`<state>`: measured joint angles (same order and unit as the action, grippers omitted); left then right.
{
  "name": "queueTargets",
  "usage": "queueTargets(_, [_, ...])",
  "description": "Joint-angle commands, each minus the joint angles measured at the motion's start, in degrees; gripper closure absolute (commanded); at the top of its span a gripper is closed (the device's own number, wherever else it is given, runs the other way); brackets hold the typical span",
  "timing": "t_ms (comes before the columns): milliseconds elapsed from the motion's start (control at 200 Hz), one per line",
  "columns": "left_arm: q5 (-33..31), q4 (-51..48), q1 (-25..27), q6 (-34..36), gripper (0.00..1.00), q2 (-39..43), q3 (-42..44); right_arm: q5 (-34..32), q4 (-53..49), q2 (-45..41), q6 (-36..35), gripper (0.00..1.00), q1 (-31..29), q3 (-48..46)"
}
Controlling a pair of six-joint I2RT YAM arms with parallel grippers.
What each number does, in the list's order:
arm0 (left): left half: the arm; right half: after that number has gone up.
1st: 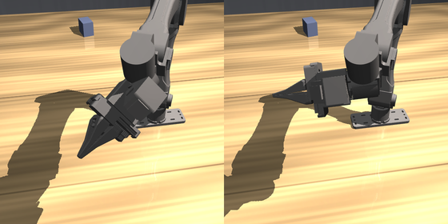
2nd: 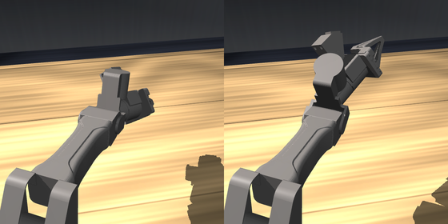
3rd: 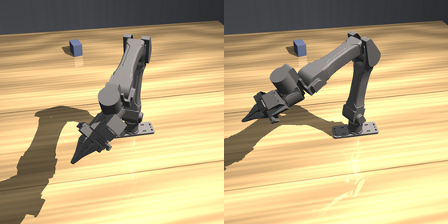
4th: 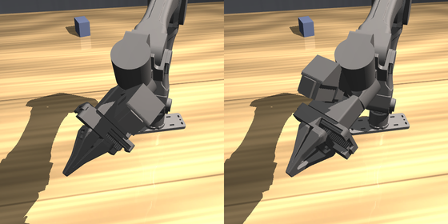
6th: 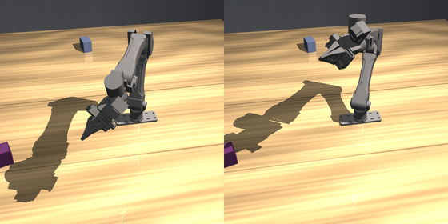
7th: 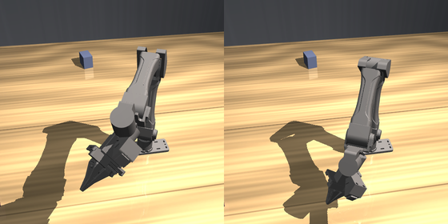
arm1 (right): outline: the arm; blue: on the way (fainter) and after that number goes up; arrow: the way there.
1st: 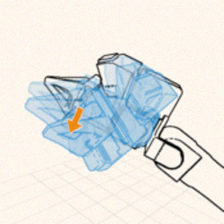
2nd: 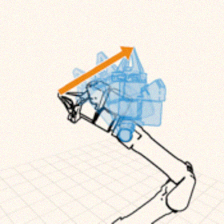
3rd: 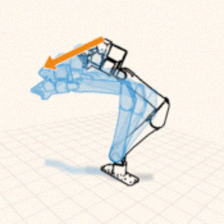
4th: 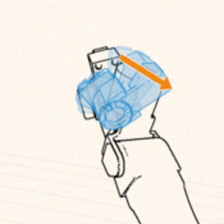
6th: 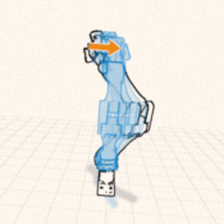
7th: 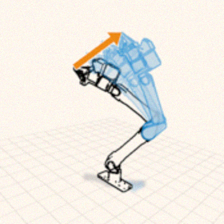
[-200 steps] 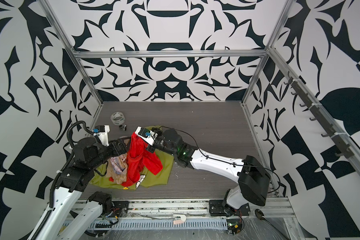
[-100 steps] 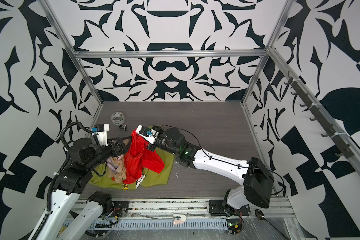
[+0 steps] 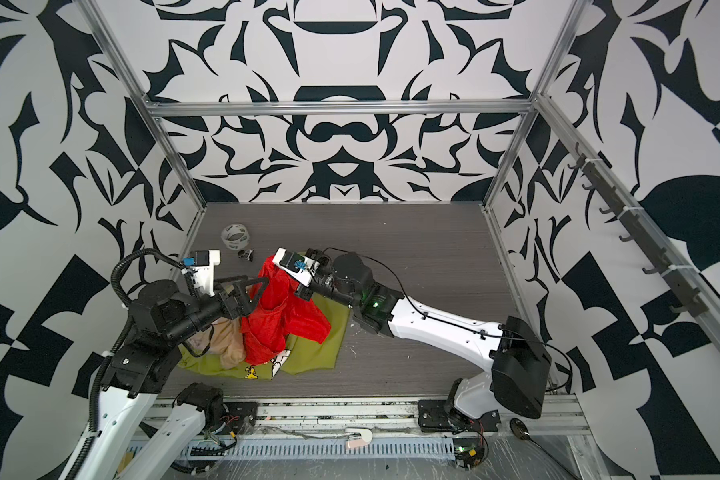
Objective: Pick out a specific cloth from the pile
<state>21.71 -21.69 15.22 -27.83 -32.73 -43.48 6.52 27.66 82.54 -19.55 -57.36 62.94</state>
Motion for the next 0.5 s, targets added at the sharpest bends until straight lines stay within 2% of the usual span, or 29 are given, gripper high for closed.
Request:
queueTargets(0, [2.63,0.25,-0.02,-0.82,0.01,-0.83,1.16,0.59,5.30,-2.97,-0.27,1.00,0.40,4.29])
queueTargets(195, [1.62,-0.24,-0.02,-0.88,0.00,-1.31,2.36,1.12,5.00,-3.16,-0.49,1.00,0.76,5.16])
queueTargets(495, [1.75,1.35,-0.02,-1.74,0.14,-3.16,3.93,2.33,4.24,-2.96,-0.84,1.00,1.11,7.09])
